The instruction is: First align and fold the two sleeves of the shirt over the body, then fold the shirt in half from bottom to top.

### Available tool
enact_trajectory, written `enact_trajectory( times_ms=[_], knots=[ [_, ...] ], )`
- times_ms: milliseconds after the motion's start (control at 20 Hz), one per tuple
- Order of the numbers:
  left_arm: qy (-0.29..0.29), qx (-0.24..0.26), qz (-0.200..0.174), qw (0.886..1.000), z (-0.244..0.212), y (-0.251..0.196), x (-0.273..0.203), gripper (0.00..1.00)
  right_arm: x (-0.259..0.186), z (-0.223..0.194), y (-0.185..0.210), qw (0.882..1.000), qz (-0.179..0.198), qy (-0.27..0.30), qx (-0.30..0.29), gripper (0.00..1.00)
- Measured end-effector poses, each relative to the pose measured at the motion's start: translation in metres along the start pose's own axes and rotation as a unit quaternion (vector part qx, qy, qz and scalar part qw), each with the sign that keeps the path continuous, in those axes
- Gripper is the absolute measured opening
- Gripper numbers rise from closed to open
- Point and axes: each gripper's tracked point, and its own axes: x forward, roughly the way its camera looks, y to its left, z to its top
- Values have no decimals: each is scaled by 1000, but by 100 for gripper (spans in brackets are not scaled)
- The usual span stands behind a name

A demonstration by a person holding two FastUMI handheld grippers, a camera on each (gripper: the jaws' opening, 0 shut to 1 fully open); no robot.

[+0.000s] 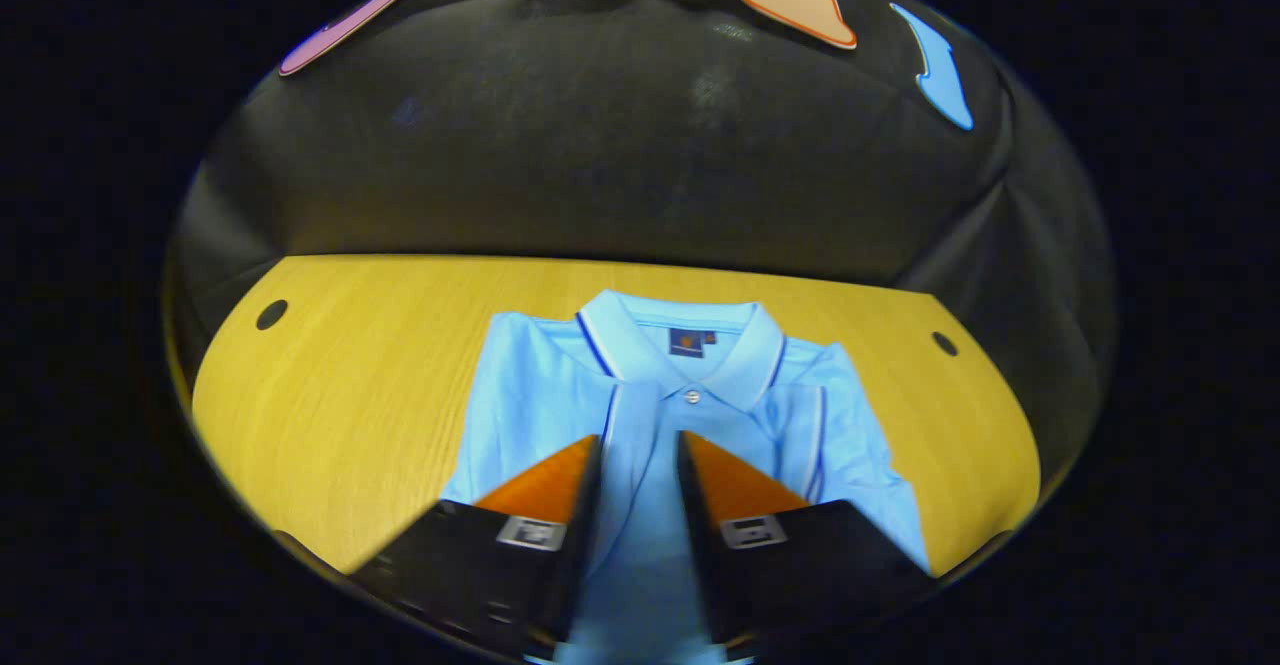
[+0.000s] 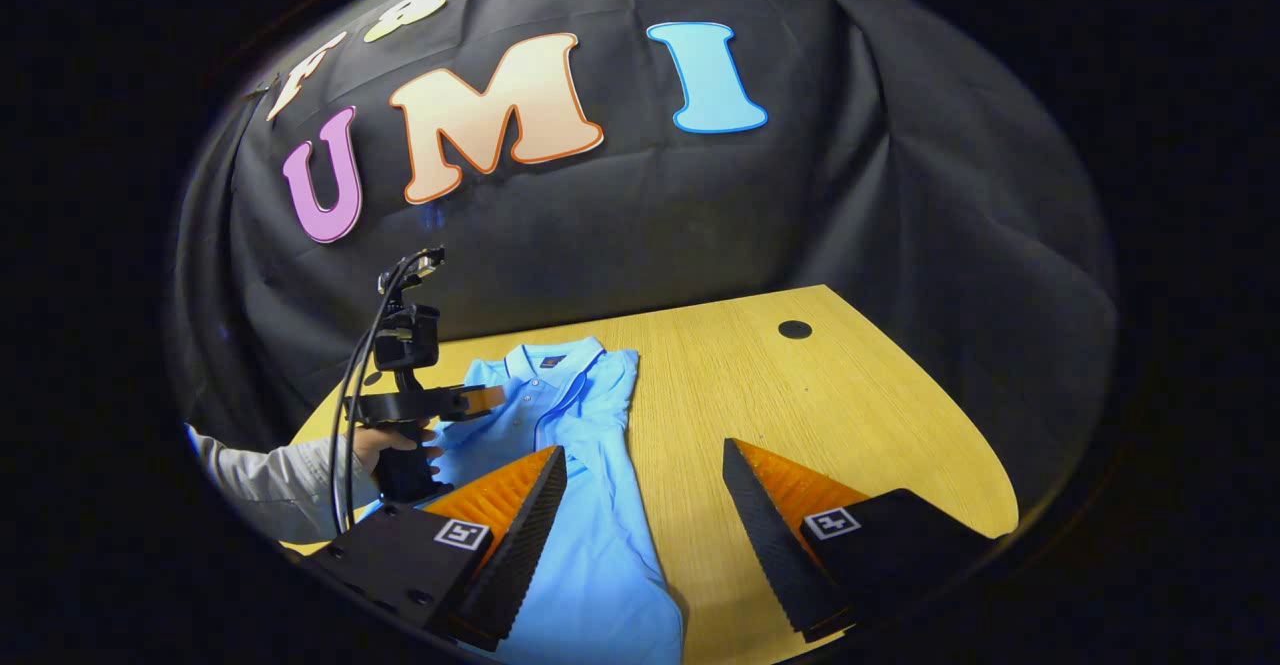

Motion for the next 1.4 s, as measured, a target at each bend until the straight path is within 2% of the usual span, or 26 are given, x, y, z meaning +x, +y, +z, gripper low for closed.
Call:
enact_trajectory(
  times_ms=[100,150,350,600,900,1000,1050,1400],
  knots=[
    [-30,24,12,999,18,7,-19,99,-4,2,0,1000,5,-5,0,98],
    [-43,30,14,999,26,8,-31,94,-9,4,2,1000,9,-10,1,98],
    [-76,37,24,996,43,18,-84,96,-17,9,8,999,19,-26,2,98],
    [-103,64,28,992,34,28,-157,96,-35,1,19,999,30,-35,-24,98],
    [-91,88,36,991,-20,39,-236,95,-63,-40,35,997,59,-6,-43,98],
    [-73,79,35,994,-43,39,-252,95,-74,-52,37,997,62,1,-48,98],
    [-62,71,36,995,-54,40,-260,96,-78,-60,38,997,63,5,-50,93],
    [-20,68,52,996,-113,55,-307,96,-113,-111,35,994,64,39,-85,93]
  ],
)
